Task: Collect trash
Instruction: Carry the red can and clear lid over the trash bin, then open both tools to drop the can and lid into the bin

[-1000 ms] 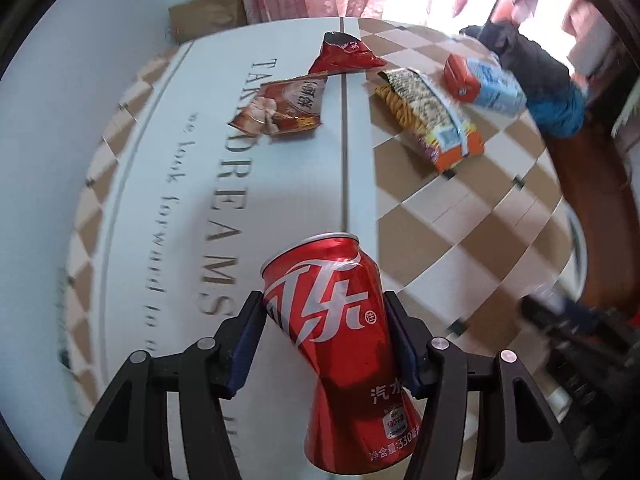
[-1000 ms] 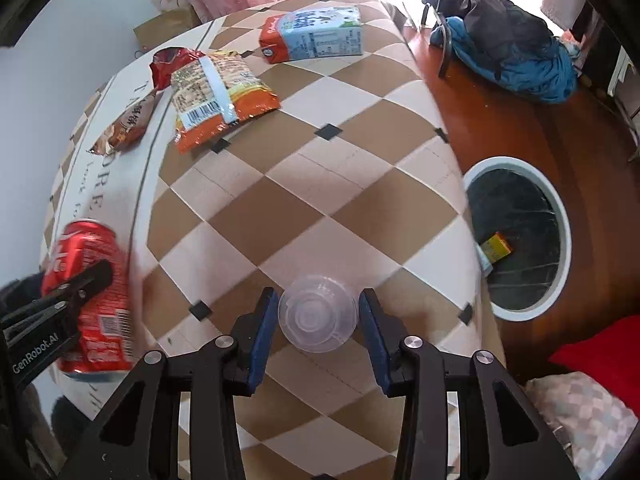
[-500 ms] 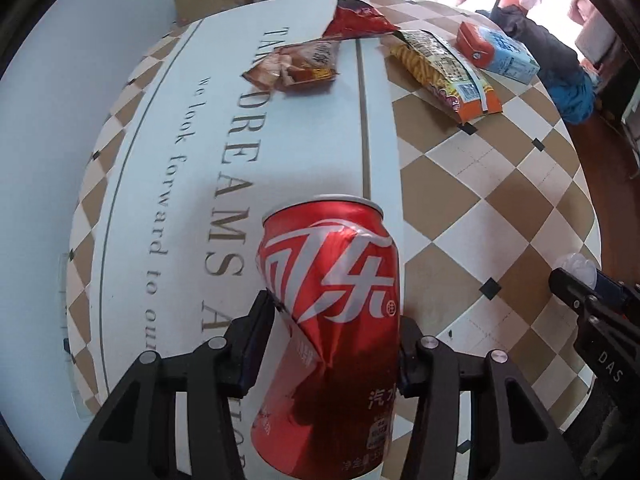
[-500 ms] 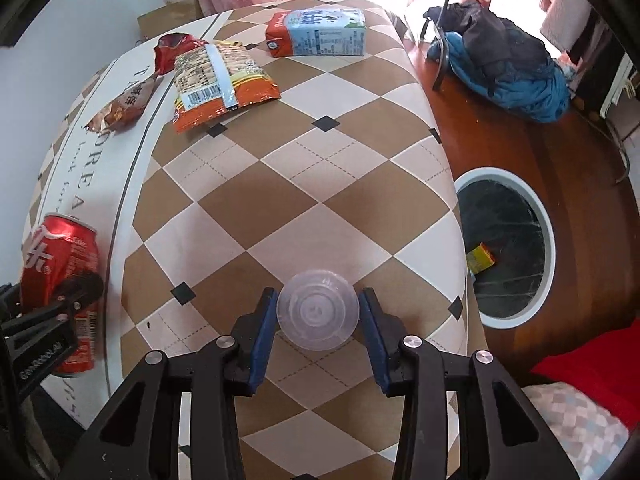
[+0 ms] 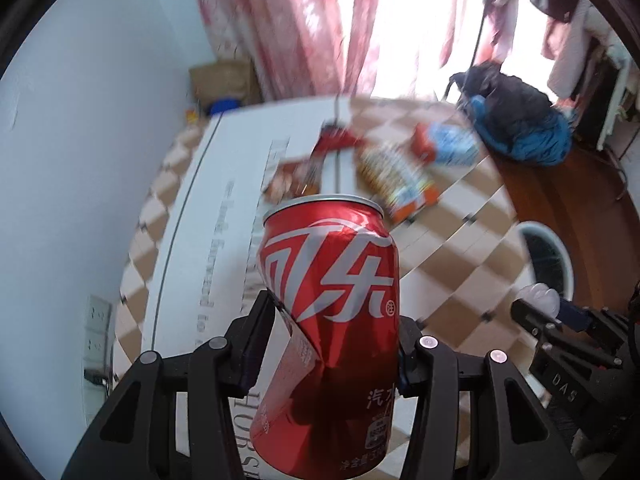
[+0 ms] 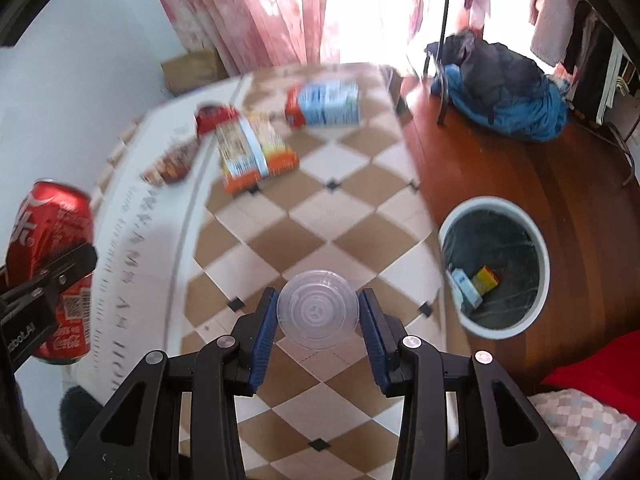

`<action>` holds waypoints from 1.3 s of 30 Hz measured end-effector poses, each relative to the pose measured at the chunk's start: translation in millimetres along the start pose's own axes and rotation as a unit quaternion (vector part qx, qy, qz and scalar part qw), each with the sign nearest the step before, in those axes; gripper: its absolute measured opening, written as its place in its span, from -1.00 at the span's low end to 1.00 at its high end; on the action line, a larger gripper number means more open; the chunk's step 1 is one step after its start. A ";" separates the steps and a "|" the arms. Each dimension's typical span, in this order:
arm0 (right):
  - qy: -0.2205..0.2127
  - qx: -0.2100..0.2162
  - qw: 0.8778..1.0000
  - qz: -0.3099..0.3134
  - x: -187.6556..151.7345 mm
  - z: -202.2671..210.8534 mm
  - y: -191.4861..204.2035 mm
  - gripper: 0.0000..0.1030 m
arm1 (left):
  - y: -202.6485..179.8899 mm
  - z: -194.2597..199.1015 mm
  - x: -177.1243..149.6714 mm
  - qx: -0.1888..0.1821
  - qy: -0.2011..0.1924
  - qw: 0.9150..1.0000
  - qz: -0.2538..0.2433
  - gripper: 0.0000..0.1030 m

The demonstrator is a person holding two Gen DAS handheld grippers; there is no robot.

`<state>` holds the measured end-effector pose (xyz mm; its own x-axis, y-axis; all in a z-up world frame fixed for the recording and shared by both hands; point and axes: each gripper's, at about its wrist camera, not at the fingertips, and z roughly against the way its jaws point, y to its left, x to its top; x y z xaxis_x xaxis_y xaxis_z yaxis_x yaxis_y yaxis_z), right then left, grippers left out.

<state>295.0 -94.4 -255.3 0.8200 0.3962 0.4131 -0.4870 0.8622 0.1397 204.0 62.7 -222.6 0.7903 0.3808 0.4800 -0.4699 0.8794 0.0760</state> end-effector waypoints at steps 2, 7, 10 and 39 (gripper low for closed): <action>-0.021 0.008 1.000 -0.003 4.8 22.0 -9.2 -0.17 | -12.8 19.7 9.0 -0.008 -0.019 1.000 -0.007 -0.10; -0.069 0.013 0.997 -0.011 21.3 77.4 -46.7 -0.17 | -53.3 56.6 32.8 -0.041 -0.055 0.997 -0.034 -0.11; -0.086 0.009 0.996 -0.028 29.8 101.5 -84.6 -0.17 | -91.4 70.1 46.5 -0.071 -0.065 0.994 -0.056 -0.11; 0.105 0.038 0.965 -0.235 -10.0 -112.6 -383.1 0.40 | -364.0 -162.5 75.5 -0.145 0.202 0.962 -0.113 0.82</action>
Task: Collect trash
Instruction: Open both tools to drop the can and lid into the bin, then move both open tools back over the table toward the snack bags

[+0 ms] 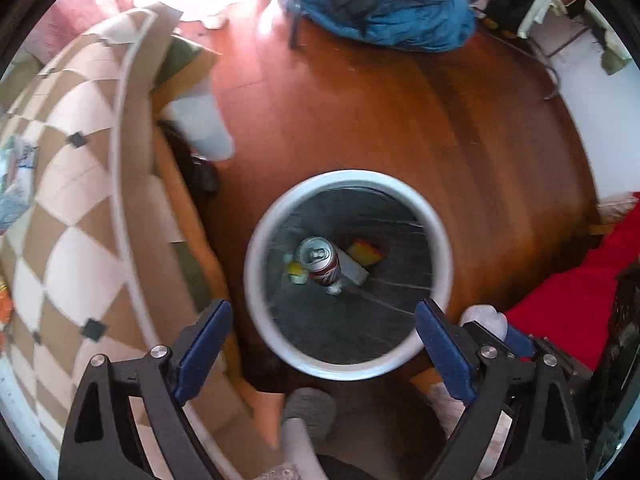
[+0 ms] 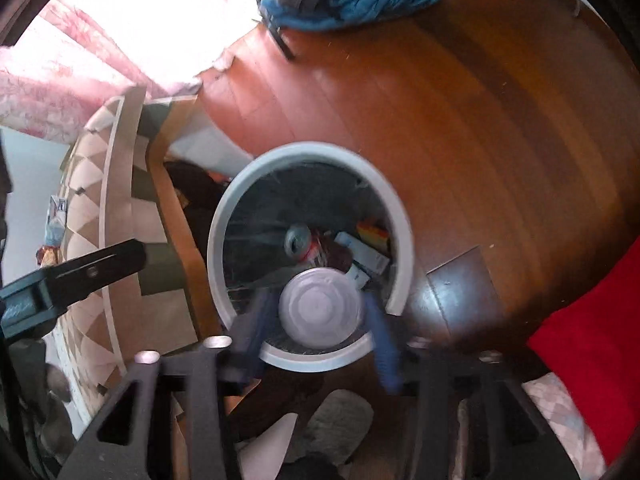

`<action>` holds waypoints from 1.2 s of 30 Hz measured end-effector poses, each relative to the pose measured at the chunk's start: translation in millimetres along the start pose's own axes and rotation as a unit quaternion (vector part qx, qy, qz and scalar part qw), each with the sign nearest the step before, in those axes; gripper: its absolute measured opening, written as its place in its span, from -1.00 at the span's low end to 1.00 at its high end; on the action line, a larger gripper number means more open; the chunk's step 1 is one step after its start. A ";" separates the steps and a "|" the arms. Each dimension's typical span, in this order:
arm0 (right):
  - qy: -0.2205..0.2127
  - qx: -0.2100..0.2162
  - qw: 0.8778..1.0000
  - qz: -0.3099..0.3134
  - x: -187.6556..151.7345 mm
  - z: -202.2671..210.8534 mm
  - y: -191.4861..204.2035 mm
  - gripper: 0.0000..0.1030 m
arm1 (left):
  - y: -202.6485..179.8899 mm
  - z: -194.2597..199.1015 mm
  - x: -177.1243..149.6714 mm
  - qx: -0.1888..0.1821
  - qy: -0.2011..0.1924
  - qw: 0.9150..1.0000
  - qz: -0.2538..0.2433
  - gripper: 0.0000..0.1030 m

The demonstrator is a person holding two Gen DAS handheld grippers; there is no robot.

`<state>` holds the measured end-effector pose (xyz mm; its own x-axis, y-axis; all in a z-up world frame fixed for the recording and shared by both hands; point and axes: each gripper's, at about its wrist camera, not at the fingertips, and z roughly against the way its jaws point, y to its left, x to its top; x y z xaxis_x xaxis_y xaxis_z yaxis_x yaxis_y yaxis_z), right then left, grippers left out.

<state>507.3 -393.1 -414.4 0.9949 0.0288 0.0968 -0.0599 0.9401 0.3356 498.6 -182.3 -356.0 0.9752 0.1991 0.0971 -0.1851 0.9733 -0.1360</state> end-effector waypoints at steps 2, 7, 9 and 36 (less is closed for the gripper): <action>0.009 0.002 1.000 -0.005 -1.4 -7.6 1.0 0.65 | 6.6 3.2 -5.5 0.027 -0.013 1.000 -0.002 0.82; 0.024 -0.027 0.999 0.007 -10.1 -13.1 7.8 1.00 | 14.1 14.8 -21.6 0.091 -0.050 0.995 -0.012 0.82; 0.028 -0.059 0.998 0.011 -13.3 -11.7 9.4 1.00 | 16.1 17.6 -29.8 0.096 -0.051 0.994 -0.013 0.82; -0.052 -0.159 0.985 0.049 -57.7 118.6 55.2 1.00 | 23.1 102.0 -91.0 0.078 -0.108 0.991 -0.001 0.82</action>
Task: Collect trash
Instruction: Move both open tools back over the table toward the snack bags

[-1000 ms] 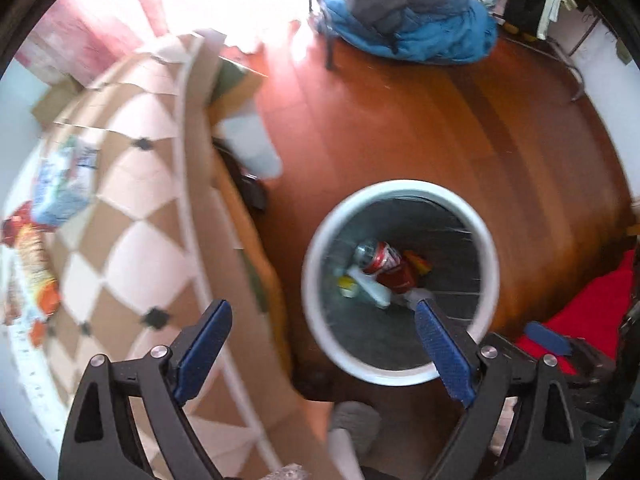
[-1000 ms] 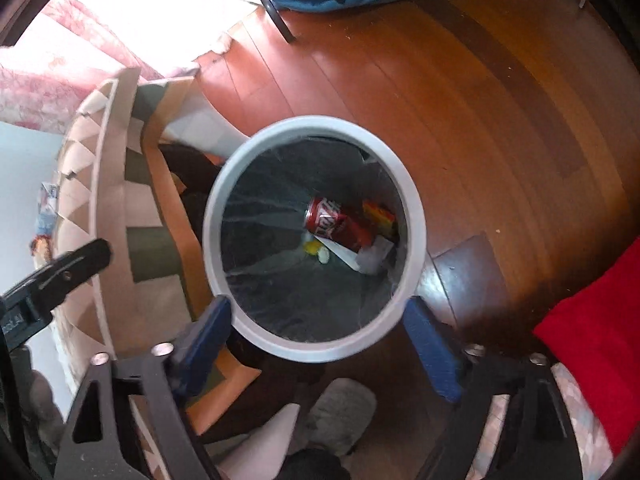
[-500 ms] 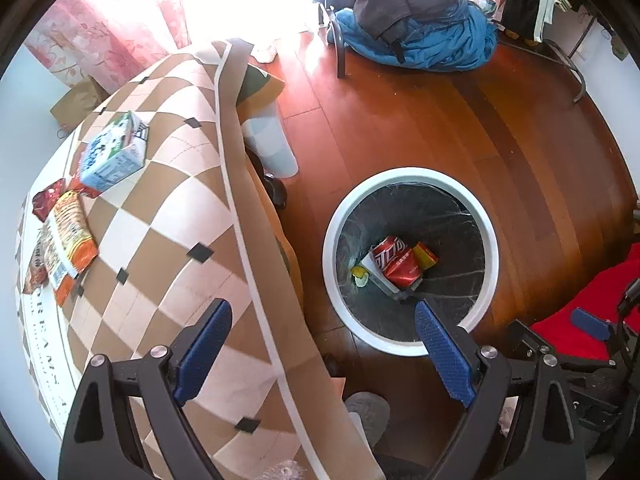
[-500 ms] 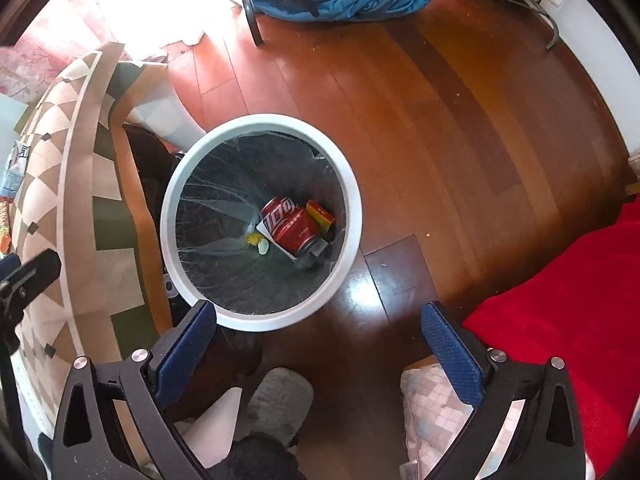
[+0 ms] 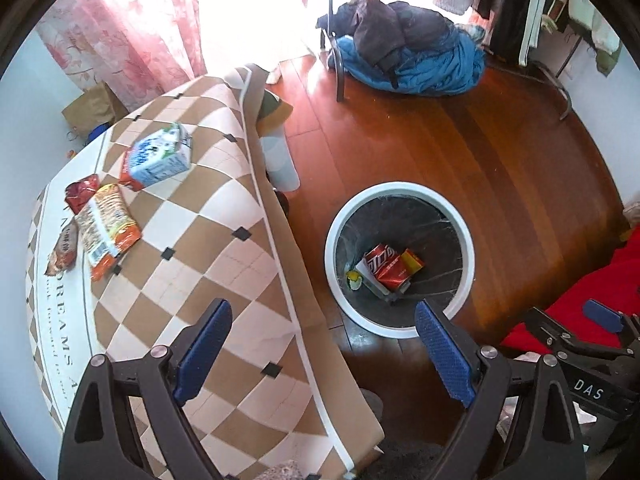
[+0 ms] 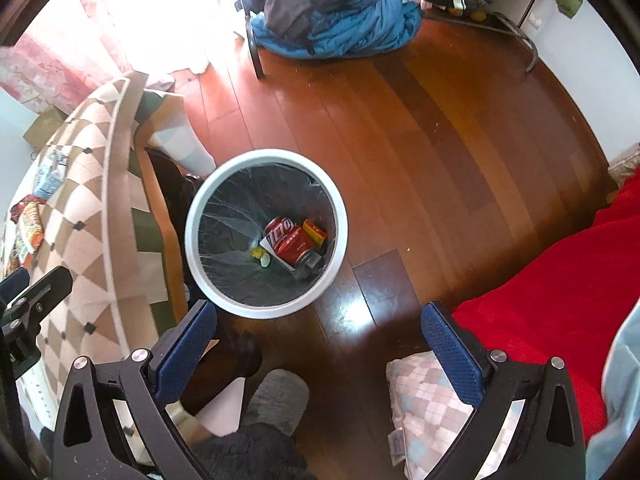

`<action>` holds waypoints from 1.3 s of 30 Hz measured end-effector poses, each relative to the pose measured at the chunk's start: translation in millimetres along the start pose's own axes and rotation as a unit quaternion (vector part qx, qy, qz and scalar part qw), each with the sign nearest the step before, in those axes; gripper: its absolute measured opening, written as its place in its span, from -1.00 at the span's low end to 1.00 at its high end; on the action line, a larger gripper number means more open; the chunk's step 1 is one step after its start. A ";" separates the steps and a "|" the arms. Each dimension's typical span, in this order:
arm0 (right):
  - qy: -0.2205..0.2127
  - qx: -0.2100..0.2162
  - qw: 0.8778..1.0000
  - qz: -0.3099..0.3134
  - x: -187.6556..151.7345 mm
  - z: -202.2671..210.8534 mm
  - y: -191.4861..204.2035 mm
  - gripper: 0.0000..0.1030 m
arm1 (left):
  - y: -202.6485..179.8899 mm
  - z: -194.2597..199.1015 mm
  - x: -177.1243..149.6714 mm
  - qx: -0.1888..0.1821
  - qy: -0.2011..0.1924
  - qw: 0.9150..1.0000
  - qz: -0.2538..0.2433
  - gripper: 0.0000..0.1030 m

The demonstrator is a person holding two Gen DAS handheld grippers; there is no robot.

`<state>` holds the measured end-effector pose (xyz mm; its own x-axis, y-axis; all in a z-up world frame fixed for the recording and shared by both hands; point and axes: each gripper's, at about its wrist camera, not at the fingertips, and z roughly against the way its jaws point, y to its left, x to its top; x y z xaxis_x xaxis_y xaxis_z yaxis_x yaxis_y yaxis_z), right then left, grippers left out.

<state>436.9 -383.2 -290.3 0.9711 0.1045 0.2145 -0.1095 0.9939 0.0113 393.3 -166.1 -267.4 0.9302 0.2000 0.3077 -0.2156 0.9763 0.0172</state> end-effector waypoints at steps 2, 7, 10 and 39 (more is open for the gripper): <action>-0.012 0.004 1.000 0.000 -2.6 18.7 2.2 1.00 | 3.3 12.7 -2.6 -0.006 -0.008 1.000 0.003 0.82; -0.048 0.018 0.999 -0.004 -6.8 66.6 10.8 1.00 | 16.8 53.8 -6.3 -0.020 -0.039 0.999 0.009 0.82; -0.077 0.033 0.996 -0.006 -10.3 98.0 24.0 1.00 | 31.6 80.7 -7.8 -0.021 -0.062 0.998 0.018 0.82; 0.027 0.089 0.960 0.265 43.7 -52.3 479.0 1.00 | 420.2 -39.1 -30.8 0.122 0.020 0.968 0.220 0.82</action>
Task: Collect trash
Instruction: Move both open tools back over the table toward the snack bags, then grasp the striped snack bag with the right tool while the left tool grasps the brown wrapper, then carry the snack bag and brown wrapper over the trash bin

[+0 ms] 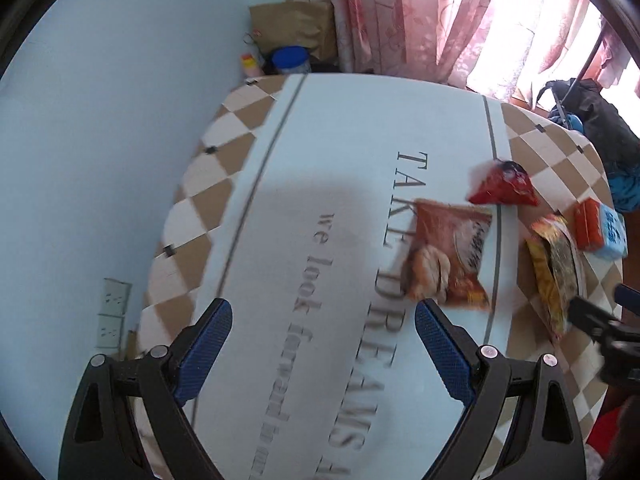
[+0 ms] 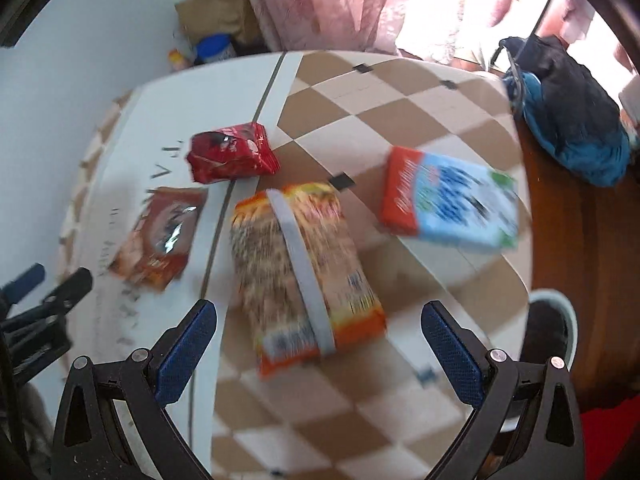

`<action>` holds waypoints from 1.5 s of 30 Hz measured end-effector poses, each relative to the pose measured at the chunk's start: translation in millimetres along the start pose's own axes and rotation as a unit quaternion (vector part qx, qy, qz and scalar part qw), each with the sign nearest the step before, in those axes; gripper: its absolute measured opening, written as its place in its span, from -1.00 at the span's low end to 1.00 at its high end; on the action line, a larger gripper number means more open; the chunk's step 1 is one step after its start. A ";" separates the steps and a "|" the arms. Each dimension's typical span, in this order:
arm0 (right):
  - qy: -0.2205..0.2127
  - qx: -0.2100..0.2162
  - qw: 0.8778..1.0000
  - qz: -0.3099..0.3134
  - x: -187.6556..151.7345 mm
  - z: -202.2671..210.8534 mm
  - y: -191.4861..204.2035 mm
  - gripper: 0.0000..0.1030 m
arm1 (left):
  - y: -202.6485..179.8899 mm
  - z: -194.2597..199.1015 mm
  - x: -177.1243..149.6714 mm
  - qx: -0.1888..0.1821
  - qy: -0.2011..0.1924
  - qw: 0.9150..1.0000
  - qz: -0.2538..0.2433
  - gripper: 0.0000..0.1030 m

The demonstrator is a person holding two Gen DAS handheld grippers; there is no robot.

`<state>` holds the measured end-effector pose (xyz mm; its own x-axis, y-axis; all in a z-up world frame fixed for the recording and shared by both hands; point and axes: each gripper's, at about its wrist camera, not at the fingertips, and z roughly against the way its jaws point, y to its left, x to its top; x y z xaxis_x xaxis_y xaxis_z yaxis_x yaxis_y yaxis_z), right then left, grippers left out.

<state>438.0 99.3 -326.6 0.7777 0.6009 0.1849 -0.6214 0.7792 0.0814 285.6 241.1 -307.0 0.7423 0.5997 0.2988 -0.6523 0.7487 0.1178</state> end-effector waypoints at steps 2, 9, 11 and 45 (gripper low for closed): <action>0.003 -0.014 1.000 0.010 10.2 -13.9 6.2 1.00 | -2.8 -10.9 10.3 -0.016 0.009 1.000 -0.003 0.81; 0.003 -0.058 0.998 0.006 14.2 -24.6 4.8 0.56 | -36.6 -25.1 32.3 -0.086 0.027 0.995 -0.038 0.80; 0.009 -0.067 0.998 -0.002 6.3 -23.5 -1.1 0.49 | -44.7 -29.6 36.0 -0.091 0.033 0.994 -0.048 0.80; 0.021 -0.012 1.000 -0.011 -41.3 -17.0 -16.8 0.42 | -33.8 -12.6 -42.6 -0.051 0.008 0.998 -0.047 -0.18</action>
<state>417.9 64.5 -352.2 0.7949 0.5900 0.1413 -0.6018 0.7963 0.0607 278.0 193.9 -335.6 0.8023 0.5291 0.2762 -0.5612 0.8263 0.0474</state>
